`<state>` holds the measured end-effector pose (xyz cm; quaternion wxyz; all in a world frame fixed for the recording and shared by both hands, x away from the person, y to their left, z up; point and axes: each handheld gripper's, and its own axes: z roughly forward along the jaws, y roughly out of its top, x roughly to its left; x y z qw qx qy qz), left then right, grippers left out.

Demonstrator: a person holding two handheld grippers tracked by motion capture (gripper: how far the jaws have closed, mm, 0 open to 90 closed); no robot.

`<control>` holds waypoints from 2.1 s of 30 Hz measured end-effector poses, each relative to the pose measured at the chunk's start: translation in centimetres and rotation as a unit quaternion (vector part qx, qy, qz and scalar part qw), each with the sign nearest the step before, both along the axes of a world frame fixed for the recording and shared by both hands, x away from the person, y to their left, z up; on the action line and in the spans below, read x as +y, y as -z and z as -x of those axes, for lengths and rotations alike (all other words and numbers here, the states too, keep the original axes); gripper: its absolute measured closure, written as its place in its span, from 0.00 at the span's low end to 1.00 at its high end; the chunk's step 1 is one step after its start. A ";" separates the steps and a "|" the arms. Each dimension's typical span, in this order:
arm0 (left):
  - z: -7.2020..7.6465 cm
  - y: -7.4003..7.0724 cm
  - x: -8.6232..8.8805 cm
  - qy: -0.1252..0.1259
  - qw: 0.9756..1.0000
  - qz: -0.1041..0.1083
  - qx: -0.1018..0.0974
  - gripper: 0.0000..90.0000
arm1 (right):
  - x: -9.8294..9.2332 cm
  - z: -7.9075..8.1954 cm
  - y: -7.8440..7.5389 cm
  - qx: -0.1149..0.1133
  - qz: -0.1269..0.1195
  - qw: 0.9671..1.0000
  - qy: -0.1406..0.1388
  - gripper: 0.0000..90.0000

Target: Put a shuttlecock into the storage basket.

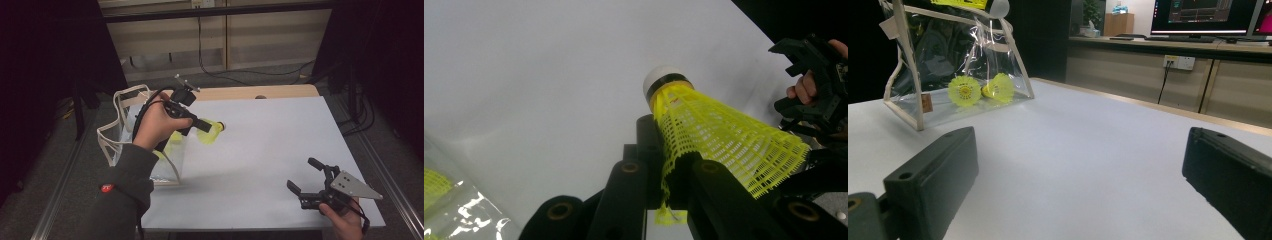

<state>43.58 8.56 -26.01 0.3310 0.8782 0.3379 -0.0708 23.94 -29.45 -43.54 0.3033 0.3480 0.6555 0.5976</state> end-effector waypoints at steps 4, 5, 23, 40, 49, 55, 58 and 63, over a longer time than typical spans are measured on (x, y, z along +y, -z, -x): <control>0.0 -0.2 0.3 -0.002 1.000 -0.001 -0.001 0.98 | 0.0 0.0 0.0 0.001 0.000 1.000 -0.001 0.01; 0.0 -0.3 0.4 -0.002 1.000 -0.003 0.001 0.98 | 0.0 0.0 0.0 0.001 0.000 1.000 -0.001 0.01; -0.3 -1.4 1.7 -0.015 1.000 -0.003 -0.001 0.98 | 0.0 0.0 0.0 0.001 0.001 1.000 0.000 0.01; -0.4 -2.6 3.7 -0.042 0.999 -0.008 -0.007 0.98 | 0.0 0.0 0.0 0.000 0.000 1.000 0.000 0.01; -0.4 -2.9 4.7 -0.053 0.998 -0.013 -0.009 0.98 | 0.0 0.0 0.0 -0.001 0.001 1.000 0.001 0.01; -0.5 -3.2 5.4 -0.064 0.998 -0.012 -0.010 0.98 | 0.0 0.0 0.0 -0.001 0.002 1.000 0.000 0.01; -0.5 -3.3 5.7 -0.067 0.998 -0.013 -0.010 0.98 | 0.0 0.0 0.0 -0.001 0.000 1.000 0.000 0.01; -0.5 -3.5 6.3 -0.073 0.997 -0.013 -0.012 0.98 | 0.0 0.0 0.0 -0.001 0.002 1.000 0.000 0.01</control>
